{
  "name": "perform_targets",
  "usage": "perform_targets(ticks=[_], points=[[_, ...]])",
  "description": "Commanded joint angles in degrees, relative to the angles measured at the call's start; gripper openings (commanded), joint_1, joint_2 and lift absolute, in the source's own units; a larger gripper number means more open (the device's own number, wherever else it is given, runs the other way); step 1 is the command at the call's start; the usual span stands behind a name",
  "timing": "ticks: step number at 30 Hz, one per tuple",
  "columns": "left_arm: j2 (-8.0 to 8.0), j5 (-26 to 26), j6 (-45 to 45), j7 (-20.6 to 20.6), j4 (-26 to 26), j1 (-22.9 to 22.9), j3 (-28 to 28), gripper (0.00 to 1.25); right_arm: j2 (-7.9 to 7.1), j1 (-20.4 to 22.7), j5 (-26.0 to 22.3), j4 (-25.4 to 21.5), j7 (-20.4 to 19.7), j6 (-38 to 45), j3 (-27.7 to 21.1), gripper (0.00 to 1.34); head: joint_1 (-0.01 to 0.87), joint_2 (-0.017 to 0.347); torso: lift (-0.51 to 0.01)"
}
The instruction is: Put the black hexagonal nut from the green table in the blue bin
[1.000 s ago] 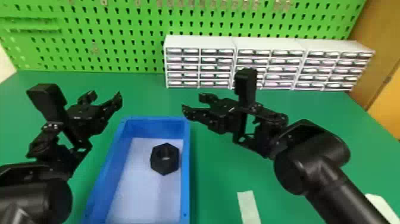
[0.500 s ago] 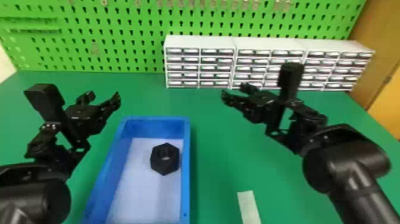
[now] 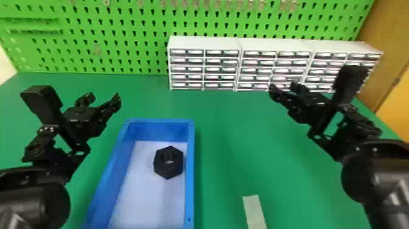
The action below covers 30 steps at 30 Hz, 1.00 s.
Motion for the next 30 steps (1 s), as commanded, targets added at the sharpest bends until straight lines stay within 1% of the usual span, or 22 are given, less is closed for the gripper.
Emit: perform_targets(ticks=[1,8,12,21,29,30], points=[[0.00,0.87,0.02,0.00,0.34,0.00,0.33,0.78,1.33,1.34,-0.73,-0.13,0.09,0.00,-4.16,0.81,0.691,0.009,-0.097],[0.00,1.40,0.02,0.00,0.61,0.09,0.68,0.78,3.17,3.72,-1.34,-0.83,0.00,0.00,-10.58,0.81,0.691,0.009,-0.097],[0.00,1.40,0.02,0.00,0.69,0.09,0.68,0.78,3.70,4.77,-2.49,-0.83,0.00,0.00,-13.66,0.81,0.691,0.009,-0.097],[0.00,2.02,0.02,0.00,1.40,0.09,0.94,0.78,5.02,7.23,-3.28,-0.83,0.00,-0.36,-19.28,0.81,0.691,0.009,-0.097],[-0.09,2.54,0.02,0.08,1.75,0.18,1.38,0.78,6.69,9.34,-5.48,-0.30,0.09,-2.90,-24.12,0.81,0.691,0.009,-0.097],[0.00,2.81,0.02,0.08,2.01,0.18,1.38,0.78,7.13,9.43,-5.48,-0.13,0.00,-3.08,-24.64,0.81,0.691,0.009,-0.097]])
